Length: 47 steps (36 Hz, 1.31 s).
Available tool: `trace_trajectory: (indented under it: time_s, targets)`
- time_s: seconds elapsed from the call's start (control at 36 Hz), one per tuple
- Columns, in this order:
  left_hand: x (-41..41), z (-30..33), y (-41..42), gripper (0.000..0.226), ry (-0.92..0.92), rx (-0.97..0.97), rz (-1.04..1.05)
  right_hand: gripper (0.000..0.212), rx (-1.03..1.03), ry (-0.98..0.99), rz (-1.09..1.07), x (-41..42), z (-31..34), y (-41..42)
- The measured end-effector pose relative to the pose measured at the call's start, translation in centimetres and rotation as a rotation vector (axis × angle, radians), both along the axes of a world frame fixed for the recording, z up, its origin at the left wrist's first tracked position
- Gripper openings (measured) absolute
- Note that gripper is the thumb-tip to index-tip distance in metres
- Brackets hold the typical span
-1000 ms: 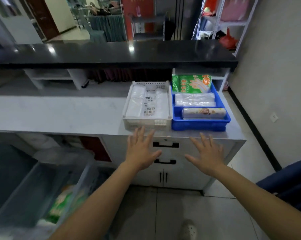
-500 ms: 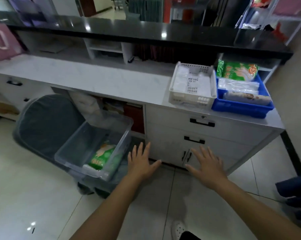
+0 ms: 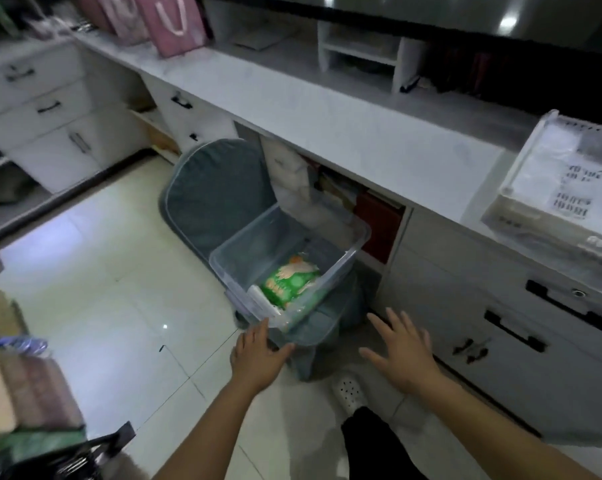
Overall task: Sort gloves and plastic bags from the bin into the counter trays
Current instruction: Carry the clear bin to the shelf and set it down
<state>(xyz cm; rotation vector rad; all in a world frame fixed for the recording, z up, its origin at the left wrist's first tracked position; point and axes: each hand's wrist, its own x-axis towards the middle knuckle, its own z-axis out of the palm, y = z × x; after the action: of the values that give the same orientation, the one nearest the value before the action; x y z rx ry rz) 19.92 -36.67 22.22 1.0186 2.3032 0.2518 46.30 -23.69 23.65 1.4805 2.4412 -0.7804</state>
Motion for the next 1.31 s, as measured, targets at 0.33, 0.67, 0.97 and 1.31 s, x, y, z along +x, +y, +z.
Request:
trace_trajectory:
  time_s: [0.33,0.67,0.97,1.31]
  targets:
    - [-1.7,-0.3,4.5,0.082,-0.557,0.090,0.843,0.080,-0.131,-0.106,0.403,-7.6,-4.9,10.2]
    - [-7.4,-5.0,8.9,0.074,-0.876,0.181,1.239,0.077,-0.230,-0.219,0.575,-10.7,-8.0,14.6]
    - [-16.6,-8.3,14.1,0.050,-1.055,0.331,1.356,0.081,-0.181,-0.296,0.488,-11.6,-10.1,15.7]
    - [-18.4,-7.2,9.8,0.054,-1.256,0.378,1.515,0.084,-0.139,-0.321,0.548,-18.3,-8.9,17.2]
